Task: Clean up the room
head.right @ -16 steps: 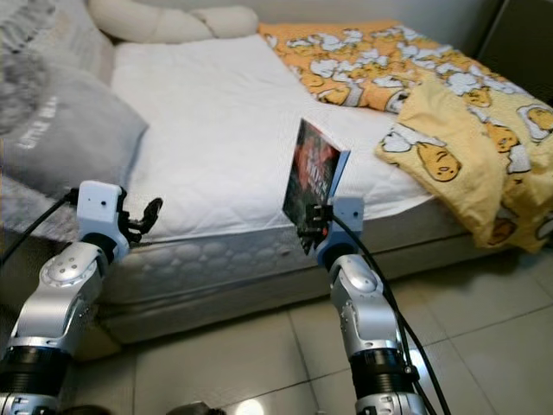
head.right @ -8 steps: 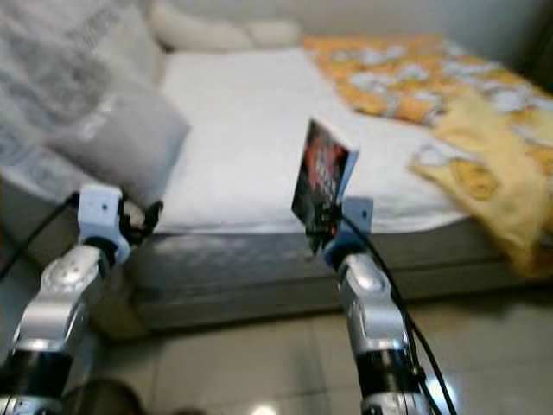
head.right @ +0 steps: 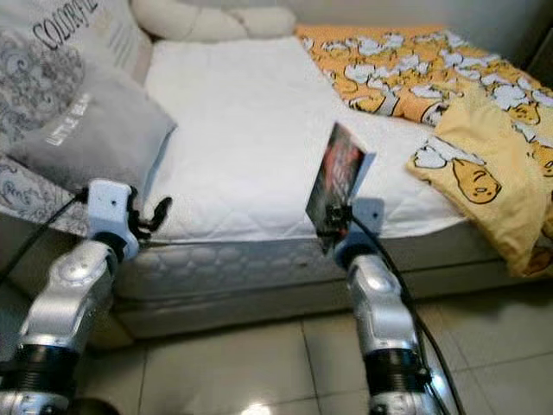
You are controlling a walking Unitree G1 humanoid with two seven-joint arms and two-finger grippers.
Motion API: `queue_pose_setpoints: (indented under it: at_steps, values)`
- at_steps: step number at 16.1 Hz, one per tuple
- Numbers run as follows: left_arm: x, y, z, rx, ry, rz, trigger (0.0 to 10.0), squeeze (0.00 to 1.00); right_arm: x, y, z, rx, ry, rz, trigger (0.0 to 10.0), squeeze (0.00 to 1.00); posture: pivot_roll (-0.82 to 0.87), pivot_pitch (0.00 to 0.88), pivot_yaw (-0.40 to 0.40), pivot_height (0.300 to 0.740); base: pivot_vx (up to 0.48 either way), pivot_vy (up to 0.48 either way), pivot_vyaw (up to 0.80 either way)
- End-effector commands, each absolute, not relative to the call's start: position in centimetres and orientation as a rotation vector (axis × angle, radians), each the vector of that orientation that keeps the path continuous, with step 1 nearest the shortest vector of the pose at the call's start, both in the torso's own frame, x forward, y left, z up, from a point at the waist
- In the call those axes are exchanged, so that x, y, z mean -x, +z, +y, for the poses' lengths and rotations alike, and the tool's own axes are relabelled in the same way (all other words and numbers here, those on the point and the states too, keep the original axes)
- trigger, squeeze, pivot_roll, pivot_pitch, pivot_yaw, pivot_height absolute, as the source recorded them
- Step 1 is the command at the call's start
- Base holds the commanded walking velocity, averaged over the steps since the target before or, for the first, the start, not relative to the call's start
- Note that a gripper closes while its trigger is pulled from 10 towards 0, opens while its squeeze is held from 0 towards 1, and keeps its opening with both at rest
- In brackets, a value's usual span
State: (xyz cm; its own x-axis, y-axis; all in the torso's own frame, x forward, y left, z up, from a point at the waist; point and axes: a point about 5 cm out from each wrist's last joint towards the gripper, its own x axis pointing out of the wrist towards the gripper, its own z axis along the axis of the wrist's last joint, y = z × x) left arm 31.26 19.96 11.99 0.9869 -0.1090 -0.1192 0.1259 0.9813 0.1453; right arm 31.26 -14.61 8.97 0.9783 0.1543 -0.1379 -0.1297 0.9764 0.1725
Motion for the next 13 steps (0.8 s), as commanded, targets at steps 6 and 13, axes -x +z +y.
queue_pose_setpoints:
  at_steps: [6,13]
  values:
    - [-31.48,12.35,19.97,-0.152,-0.114,0.100,10.0,0.00,-31.65,10.03,-13.68,-0.089,0.210,0.120,10.0,0.00,0.00,0.000,0.002,0.740,0.362,0.000,0.26]
    - [-31.51,12.33,20.07,-0.152,-0.111,0.101,10.0,0.00,-31.66,9.89,-13.76,-0.112,0.198,0.124,10.0,0.00,0.00,0.000,0.002,0.740,0.372,0.000,0.11]
